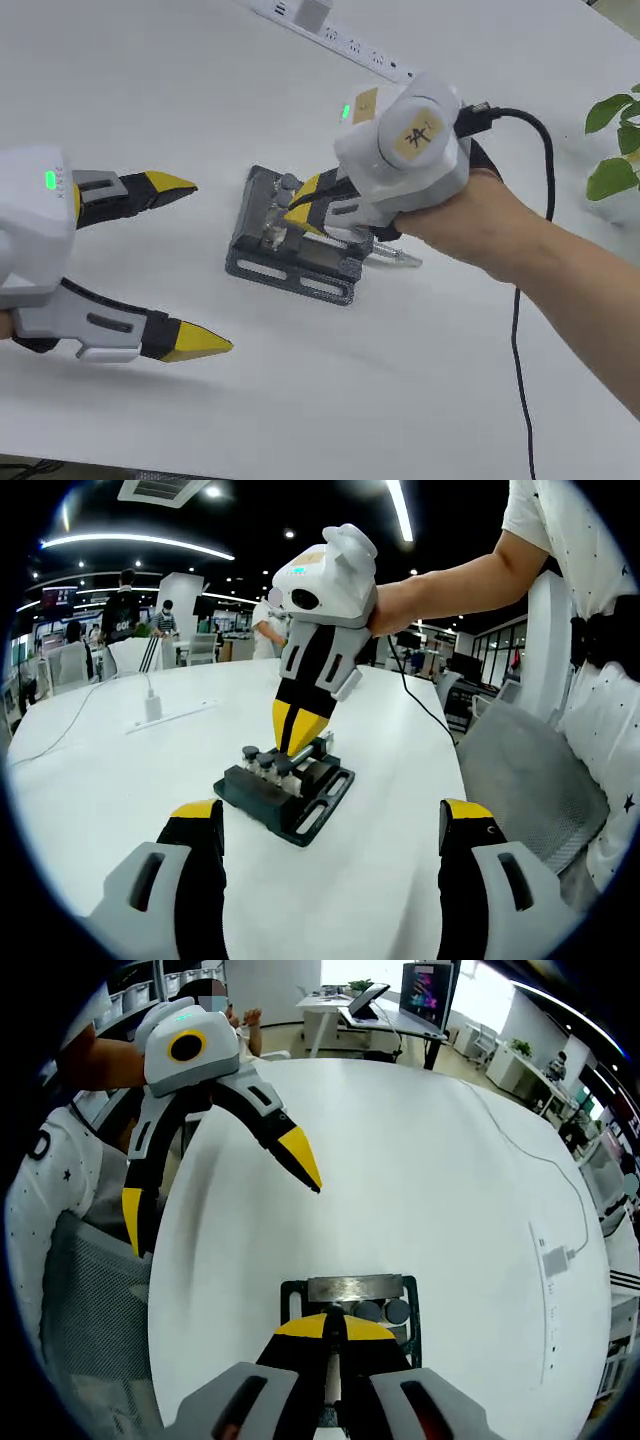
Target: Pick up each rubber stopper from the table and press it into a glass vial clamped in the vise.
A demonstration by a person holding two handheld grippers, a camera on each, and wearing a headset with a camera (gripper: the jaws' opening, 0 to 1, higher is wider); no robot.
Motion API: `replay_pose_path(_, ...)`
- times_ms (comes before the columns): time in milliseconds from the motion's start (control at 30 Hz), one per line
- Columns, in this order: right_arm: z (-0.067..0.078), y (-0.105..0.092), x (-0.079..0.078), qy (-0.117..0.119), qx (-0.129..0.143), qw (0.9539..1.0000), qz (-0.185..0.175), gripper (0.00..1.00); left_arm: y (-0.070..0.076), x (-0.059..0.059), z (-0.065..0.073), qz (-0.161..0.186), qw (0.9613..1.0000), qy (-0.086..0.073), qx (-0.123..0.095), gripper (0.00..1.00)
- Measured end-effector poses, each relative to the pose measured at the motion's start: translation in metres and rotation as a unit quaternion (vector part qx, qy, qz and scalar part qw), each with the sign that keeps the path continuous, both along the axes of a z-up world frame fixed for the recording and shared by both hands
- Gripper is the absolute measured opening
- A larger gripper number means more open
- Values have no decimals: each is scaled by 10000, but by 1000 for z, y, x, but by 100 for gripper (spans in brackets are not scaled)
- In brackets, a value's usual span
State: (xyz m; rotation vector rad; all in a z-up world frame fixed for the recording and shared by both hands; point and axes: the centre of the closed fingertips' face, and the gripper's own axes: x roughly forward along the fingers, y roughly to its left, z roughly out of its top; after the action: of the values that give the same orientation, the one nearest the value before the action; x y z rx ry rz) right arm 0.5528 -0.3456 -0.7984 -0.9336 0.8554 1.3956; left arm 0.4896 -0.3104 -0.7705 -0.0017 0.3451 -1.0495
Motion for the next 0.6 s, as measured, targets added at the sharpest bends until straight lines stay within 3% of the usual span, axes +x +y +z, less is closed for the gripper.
replay_pose_path(600,-7,2,-1,-37,-162,9997,157,0,0,0,0,10,10000,16,-31,87)
